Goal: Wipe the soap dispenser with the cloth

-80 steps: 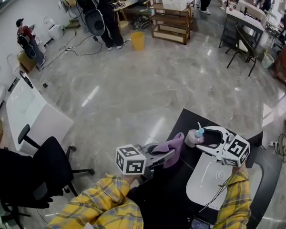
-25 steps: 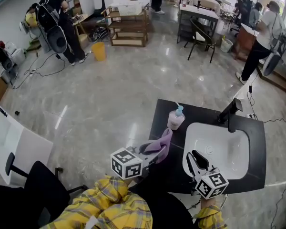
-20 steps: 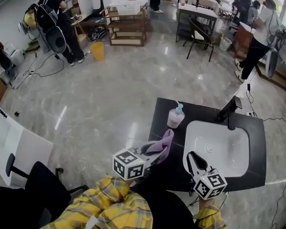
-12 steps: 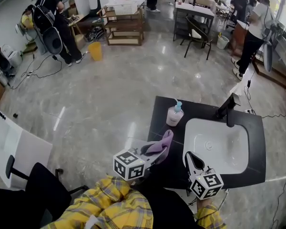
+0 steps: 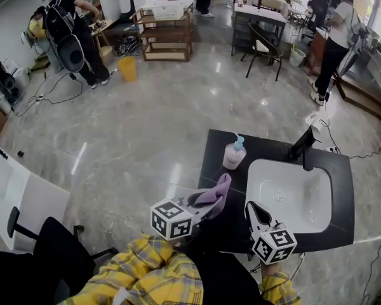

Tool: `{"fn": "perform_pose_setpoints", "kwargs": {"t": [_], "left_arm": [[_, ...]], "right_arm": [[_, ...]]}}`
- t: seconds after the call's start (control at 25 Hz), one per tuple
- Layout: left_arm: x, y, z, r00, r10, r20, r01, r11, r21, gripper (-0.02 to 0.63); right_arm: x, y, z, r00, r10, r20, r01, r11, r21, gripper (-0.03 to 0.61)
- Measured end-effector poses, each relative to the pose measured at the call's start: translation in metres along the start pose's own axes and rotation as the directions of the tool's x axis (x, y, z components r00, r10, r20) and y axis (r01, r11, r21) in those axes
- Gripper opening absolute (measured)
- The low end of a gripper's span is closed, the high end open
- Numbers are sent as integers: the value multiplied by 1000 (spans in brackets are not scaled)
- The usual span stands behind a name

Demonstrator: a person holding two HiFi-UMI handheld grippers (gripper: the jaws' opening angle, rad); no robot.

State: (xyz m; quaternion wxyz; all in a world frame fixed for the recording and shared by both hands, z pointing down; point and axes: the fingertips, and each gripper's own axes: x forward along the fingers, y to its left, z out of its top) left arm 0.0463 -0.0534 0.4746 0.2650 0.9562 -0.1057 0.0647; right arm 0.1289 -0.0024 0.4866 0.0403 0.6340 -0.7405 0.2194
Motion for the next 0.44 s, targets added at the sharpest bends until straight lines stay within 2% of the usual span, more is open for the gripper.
{"fn": "perform_pose_setpoints", "kwargs": {"t": [0.2, 0.44], "left_arm": [[-2, 1, -2, 1000, 6, 4, -6, 1000, -10, 87], [-2, -1, 2, 1000, -11, 11, 11, 1000, -4, 88]], "right_arm": [[5, 2, 1, 1000, 8, -9, -8, 999, -40, 6], [7, 5, 4, 1000, 24, -8, -24, 999, -42, 6]]}}
